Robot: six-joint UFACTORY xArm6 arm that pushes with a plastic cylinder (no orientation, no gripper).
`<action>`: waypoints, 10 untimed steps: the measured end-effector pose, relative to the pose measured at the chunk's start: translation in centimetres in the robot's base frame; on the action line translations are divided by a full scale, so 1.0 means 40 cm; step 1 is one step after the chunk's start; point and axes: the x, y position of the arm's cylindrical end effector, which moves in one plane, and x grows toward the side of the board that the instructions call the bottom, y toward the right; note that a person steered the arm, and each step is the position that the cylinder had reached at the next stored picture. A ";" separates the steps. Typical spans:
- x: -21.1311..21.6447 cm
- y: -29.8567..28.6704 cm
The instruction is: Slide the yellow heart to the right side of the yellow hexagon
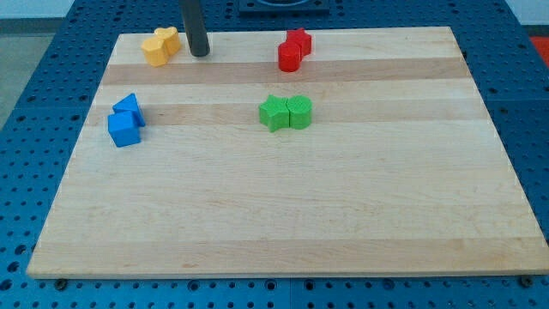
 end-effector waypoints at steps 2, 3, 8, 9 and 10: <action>0.131 -0.180; 0.110 -0.335; -0.156 -0.293; -0.156 -0.205; -0.155 -0.141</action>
